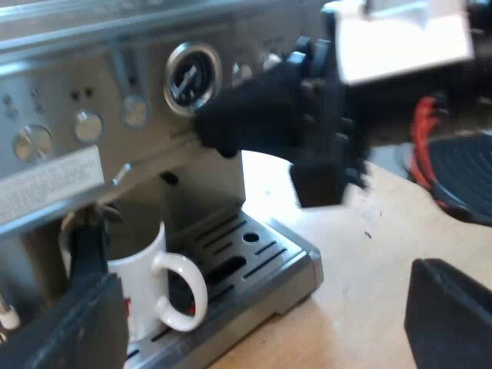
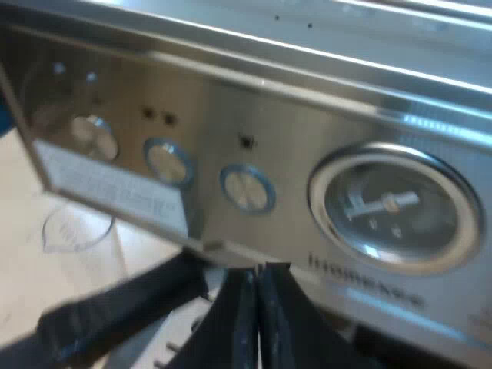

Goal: Place mug into machine

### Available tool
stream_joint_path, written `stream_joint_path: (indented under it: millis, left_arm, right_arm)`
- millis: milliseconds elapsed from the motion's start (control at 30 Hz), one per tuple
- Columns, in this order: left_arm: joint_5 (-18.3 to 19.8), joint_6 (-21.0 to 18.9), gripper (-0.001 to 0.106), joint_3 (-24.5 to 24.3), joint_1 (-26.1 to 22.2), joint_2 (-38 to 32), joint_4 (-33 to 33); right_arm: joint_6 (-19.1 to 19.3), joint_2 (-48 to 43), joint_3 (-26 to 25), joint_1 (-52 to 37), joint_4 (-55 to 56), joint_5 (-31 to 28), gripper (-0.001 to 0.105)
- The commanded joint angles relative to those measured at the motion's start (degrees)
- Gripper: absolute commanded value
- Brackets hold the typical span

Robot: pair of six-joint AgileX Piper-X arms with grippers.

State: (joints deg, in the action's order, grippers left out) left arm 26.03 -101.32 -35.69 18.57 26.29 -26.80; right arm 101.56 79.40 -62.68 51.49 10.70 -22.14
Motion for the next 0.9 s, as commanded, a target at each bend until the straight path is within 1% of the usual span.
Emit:
stream_joint_path:
  millis: [33,100,233,267,300,333,367,400,433,467,500,533,567,600,633,800,900]
  left_arm:
    - [-0.7,0.0,0.085,-2.0,-0.1,0.0,-0.6]
    - [-0.7,0.0,0.085,-3.7,-0.1,0.0,-2.8]
    - [-0.6,1.1,0.085,-5.0,-0.1,-0.7,-5.9]
    - [-0.6,1.1,0.085,-5.1,-0.1,-1.0,-6.6]
    - [-0.6,1.1,0.085,-5.1,-0.1,-1.2,-7.1]
    - [-0.6,1.1,0.085,-5.3,-0.1,-1.3,-7.4]
    - [-0.5,1.1,0.085,-5.3,-0.1,-1.3,-8.0]
    - [-0.5,1.1,0.085,-5.3,-0.1,-1.3,-8.6]
    - [-0.5,1.1,0.085,-5.3,-0.1,-1.3,-9.0]
    - [-0.5,1.1,0.085,-5.3,-0.1,-1.3,-9.6]
    - [-0.5,1.1,0.085,-5.3,-0.1,-1.3,-9.7]
    - [-0.5,1.1,0.085,-5.3,-0.1,-1.3,-9.7]
    - [-0.5,1.1,0.085,-5.4,-0.1,-1.3,-9.5]
    - [-0.5,1.1,0.085,-5.7,-0.1,-1.3,-9.5]
    - [-0.5,1.1,0.085,-5.9,-0.1,-1.3,-9.5]
    - [-0.8,1.1,0.085,-9.5,-0.1,-1.1,-9.1]
    - [-1.7,1.1,0.085,-12.6,-0.1,0.6,-9.1]
  right_arm:
    - [0.2,-2.1,-0.7,0.5,3.4,0.1,0.000]
    - [-0.1,-4.0,-0.7,1.0,6.0,0.1,0.000]
    - [-0.6,-6.7,-0.1,2.1,8.1,-1.3,0.000]
    - [-1.1,-7.8,0.4,2.4,8.3,-2.3,0.001]
    - [-1.5,-8.7,0.9,2.7,8.5,-2.8,0.006]
    - [-1.7,-9.1,1.1,2.8,8.5,-2.9,0.008]
    - [-2.5,-10.0,1.5,2.8,8.8,-2.9,0.014]
    - [-4.2,-11.0,1.9,2.8,9.7,-2.9,0.027]
    - [-4.6,-11.4,1.9,2.8,10.1,-2.9,0.033]
    - [-5.8,-11.9,1.9,2.8,11.5,-2.9,0.048]
    - [-5.8,-12.4,1.9,2.8,12.5,-3.4,0.061]
    - [-5.8,-12.6,1.9,2.8,13.1,-3.7,0.068]
    - [-5.1,-13.1,1.9,2.8,14.3,-3.6,0.077]
    - [-4.0,-13.6,1.9,2.8,15.6,-3.3,0.083]
    - [-3.6,-13.8,1.9,2.7,16.4,-3.3,0.084]
    - [-3.6,-16.4,1.7,1.5,19.7,-2.4,0.081]
    - [-3.9,-18.2,0.6,-2.3,21.8,-0.3,0.081]
